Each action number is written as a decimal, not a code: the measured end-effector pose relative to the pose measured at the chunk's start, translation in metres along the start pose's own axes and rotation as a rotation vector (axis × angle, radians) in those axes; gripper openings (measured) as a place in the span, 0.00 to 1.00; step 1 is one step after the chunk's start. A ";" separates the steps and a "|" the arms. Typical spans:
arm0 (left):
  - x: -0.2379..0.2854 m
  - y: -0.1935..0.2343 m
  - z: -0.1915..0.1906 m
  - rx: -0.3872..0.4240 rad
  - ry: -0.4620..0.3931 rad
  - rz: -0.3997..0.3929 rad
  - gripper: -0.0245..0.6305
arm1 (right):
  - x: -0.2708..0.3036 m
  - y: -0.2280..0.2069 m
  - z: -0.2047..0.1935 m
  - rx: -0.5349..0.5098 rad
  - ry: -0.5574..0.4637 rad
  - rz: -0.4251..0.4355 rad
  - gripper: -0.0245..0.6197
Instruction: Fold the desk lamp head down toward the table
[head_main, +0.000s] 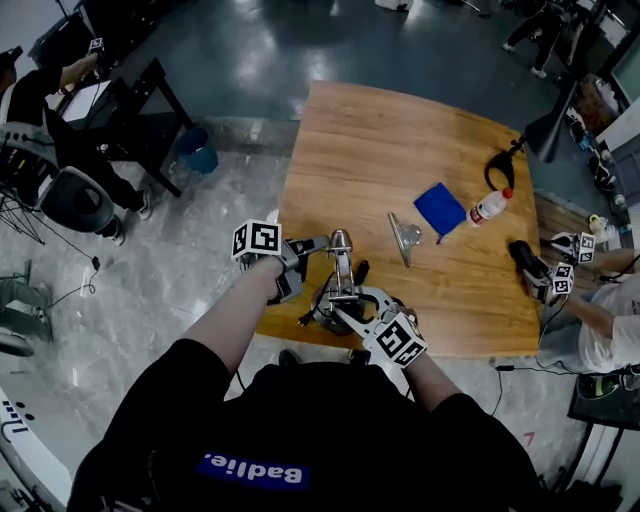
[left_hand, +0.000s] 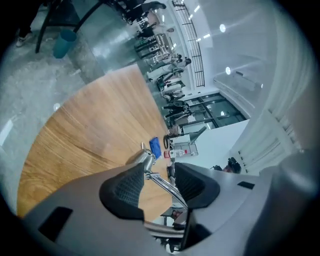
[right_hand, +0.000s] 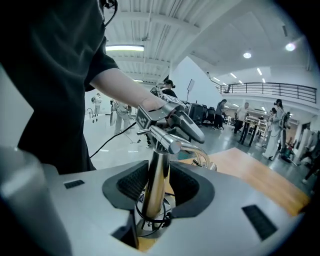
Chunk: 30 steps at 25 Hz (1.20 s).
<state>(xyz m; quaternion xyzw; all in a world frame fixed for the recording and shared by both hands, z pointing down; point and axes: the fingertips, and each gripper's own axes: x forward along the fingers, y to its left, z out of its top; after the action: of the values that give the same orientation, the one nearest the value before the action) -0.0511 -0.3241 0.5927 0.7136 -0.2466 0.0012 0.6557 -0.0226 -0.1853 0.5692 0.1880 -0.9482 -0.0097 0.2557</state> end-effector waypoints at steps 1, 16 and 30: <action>-0.011 0.001 0.002 0.028 -0.014 0.004 0.32 | 0.000 0.001 -0.002 0.011 0.011 -0.012 0.22; -0.085 -0.068 -0.096 0.356 -0.064 -0.167 0.32 | -0.077 0.029 0.004 0.295 -0.063 -0.298 0.25; -0.087 -0.130 -0.237 0.623 -0.295 -0.029 0.32 | -0.169 0.095 -0.015 0.408 -0.314 -0.132 0.25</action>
<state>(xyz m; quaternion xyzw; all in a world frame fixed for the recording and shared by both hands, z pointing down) -0.0059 -0.0695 0.4759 0.8754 -0.3164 -0.0360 0.3636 0.0866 -0.0352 0.5118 0.2933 -0.9443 0.1359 0.0612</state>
